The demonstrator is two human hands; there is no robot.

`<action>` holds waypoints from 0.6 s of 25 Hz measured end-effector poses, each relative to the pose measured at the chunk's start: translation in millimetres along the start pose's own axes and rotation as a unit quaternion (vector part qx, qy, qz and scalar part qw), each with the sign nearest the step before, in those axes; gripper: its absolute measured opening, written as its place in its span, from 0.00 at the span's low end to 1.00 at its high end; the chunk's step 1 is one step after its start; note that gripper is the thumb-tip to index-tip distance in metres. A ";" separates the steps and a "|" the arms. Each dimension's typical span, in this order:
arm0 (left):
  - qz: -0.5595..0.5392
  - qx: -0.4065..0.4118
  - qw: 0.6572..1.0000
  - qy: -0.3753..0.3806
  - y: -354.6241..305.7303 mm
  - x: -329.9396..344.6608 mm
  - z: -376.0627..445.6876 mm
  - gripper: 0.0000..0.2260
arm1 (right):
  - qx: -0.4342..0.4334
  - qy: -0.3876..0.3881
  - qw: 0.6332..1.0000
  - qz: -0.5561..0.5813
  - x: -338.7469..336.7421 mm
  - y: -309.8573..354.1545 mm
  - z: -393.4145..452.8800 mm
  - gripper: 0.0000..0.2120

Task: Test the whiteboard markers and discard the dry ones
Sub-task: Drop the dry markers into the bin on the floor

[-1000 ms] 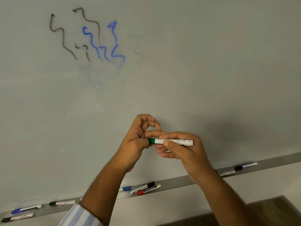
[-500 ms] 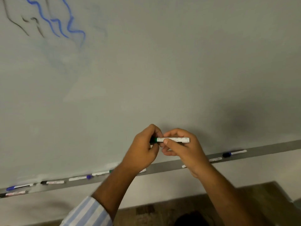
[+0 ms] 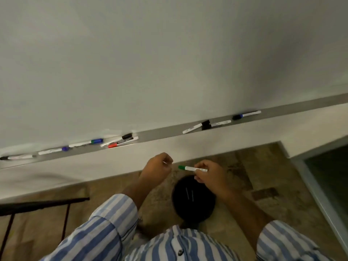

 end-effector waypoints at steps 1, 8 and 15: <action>-0.016 -0.019 0.999 0.025 7.8 17.6 -0.5 0.08 | 0.021 0.004 1.000 -0.022 -0.7 -23.7 0.3 0.04; -0.085 -0.102 0.987 0.092 24.9 93.6 -0.4 0.07 | 0.077 0.031 0.991 -0.101 1.2 -109.9 15.9 0.02; -0.093 -0.117 0.980 0.134 28.4 106.9 -2.9 0.06 | 0.086 0.052 0.979 -0.176 3.0 -114.8 19.0 0.09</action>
Point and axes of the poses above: each hand's wrist, its own z-axis towards the middle knuckle, its own x-axis out of the palm, y = z × x, the point moved 4 cm from there along z, towards the middle knuckle, and after that the axes turned 3 degrees about -x, right-handed, at the moved point
